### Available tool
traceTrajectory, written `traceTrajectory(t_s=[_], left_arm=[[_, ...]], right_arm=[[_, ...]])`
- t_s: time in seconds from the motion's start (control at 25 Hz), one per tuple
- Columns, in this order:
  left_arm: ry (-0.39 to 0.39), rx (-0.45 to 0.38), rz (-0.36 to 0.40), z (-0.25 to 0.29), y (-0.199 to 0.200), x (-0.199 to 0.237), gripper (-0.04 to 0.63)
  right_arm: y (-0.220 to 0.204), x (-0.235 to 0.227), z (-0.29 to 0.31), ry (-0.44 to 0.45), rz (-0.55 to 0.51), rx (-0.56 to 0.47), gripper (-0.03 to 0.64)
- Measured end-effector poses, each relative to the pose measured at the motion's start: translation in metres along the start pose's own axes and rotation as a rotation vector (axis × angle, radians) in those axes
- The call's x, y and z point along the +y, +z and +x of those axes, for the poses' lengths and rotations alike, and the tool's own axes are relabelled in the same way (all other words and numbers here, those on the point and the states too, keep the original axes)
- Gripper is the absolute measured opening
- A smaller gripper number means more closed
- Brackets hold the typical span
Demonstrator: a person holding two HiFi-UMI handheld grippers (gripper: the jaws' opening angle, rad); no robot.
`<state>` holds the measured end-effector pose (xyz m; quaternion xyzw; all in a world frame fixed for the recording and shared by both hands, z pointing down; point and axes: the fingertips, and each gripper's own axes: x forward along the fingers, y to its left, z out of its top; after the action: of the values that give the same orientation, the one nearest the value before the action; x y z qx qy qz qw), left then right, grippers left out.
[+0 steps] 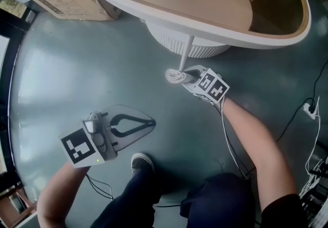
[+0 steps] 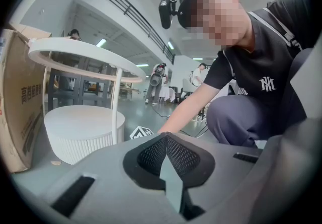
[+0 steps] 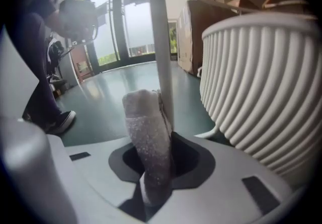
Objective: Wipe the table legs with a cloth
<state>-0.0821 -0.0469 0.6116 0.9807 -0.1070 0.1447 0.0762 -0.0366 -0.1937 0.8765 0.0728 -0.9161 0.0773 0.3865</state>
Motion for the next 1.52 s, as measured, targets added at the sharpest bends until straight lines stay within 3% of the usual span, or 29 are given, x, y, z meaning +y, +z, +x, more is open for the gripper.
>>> traceTrajectory(t_s=[0.08,0.16,0.28,0.44,0.6,0.72,1.0,1.16,1.4,1.52], left_arm=[[0.000,-0.007,0.007,0.002,0.001,-0.002,0.006],[-0.002,-0.013,0.010,0.005,0.002,-0.005,0.006],[0.007,-0.029,0.005,0.008,0.005,-0.007,0.006],[0.028,-0.072,-0.064,0.009,0.018,-0.003,0.006],[-0.021,-0.088,0.062,0.012,0.042,0.004,0.006],[-0.042,-0.083,0.092,0.013,0.051,0.000,0.006],[-0.061,-0.085,0.091,0.021,0.043,-0.006,0.006],[-0.068,-0.064,0.059,0.018,0.028,-0.004,0.006],[-0.067,-0.040,0.022,0.015,0.008,0.005,0.006],[-0.067,-0.029,-0.003,0.017,0.001,0.010,0.006]], right_arm=[[-0.007,0.003,-0.006,0.014,0.014,0.084,0.087],[0.005,0.014,-0.028,0.021,-0.023,0.066,0.087],[0.053,0.035,-0.087,0.044,-0.046,-0.090,0.086],[0.142,0.053,-0.177,0.025,-0.080,-0.358,0.086],[0.217,0.059,-0.232,-0.004,-0.080,-0.584,0.084],[0.243,0.057,-0.245,-0.019,-0.057,-0.643,0.084],[0.234,0.042,-0.237,-0.025,0.020,-0.661,0.080],[0.234,0.037,-0.233,-0.030,-0.020,-0.683,0.080],[0.176,0.026,-0.174,-0.037,-0.004,-0.522,0.080],[0.163,0.024,-0.160,-0.003,-0.021,-0.568,0.080]])
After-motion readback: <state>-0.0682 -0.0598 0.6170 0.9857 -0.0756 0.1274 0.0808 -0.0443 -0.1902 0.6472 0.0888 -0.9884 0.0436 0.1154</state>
